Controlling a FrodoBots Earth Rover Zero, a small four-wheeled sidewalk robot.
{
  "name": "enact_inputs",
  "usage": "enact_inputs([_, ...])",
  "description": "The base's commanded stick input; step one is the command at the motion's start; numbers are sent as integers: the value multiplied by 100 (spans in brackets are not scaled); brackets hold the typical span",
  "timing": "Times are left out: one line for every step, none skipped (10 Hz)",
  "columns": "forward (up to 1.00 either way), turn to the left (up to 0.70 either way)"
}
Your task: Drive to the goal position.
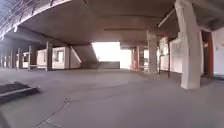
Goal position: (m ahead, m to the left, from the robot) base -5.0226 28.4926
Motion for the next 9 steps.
enact_inputs([70, 0])
enact_inputs([70, 0])
enact_inputs([70, 0])
enact_inputs([70, 0])
enact_inputs([70, 0])
enact_inputs([70, 34])
enact_inputs([70, 35])
enact_inputs([70, 35])
enact_inputs([70, 35])
